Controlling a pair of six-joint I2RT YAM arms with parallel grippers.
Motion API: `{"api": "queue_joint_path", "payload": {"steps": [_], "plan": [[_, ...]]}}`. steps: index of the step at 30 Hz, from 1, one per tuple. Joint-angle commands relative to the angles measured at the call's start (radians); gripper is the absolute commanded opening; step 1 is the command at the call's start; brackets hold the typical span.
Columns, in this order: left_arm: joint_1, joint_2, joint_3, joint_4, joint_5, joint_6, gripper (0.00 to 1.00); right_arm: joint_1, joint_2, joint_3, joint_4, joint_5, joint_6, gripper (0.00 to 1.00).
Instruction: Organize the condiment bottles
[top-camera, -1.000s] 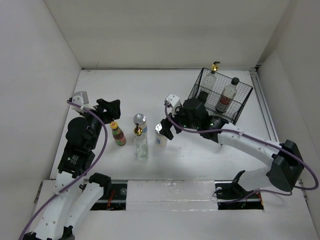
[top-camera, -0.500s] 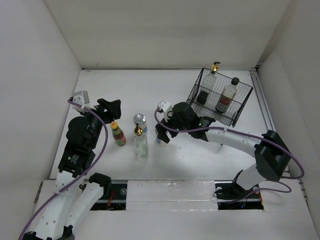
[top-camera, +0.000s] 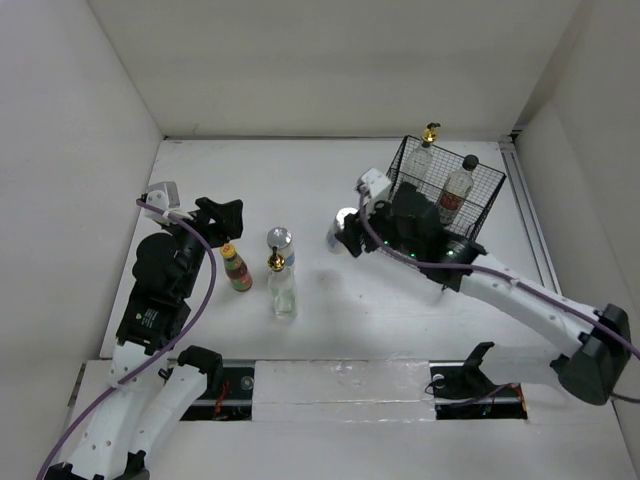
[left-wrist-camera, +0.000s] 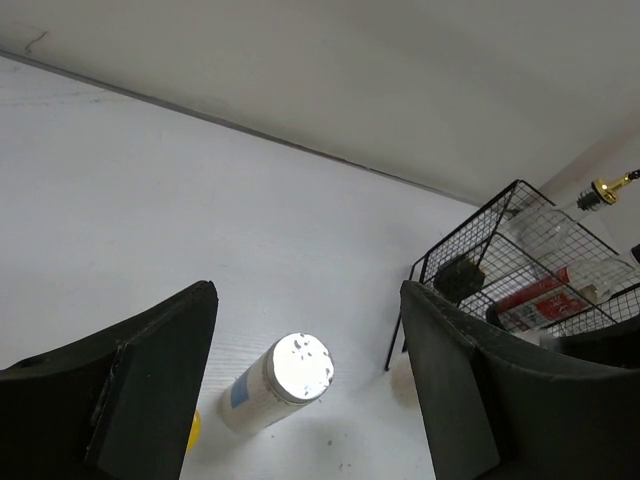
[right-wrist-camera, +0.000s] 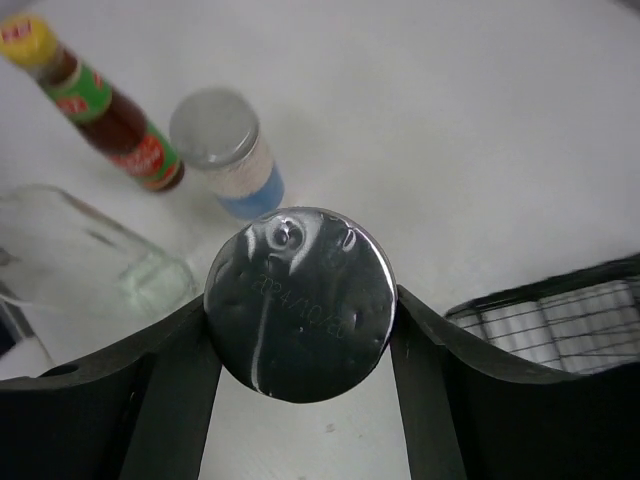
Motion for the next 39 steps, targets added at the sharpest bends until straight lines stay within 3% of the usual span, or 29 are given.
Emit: {"api": "queue_joint_path", "payload": {"steps": [1,10,19,39], "plan": [[0.004,0.002,0.000,0.034,0.024,0.009,0.70,-0.082,-0.127,0.068,0.135,0.130,0.033,0.63],[0.004,0.002,0.000,0.034,0.024,0.009,0.70,-0.291,-0.175,0.114,0.155,0.215,0.051,0.63],[0.004,0.002,0.000,0.034,0.024,0.009,0.70,-0.458,-0.119,0.114,0.176,0.183,0.042,0.62],[0.004,0.002,0.000,0.034,0.034,0.009,0.70,-0.449,0.028,-0.014,0.187,0.097,0.071,0.66]]}}
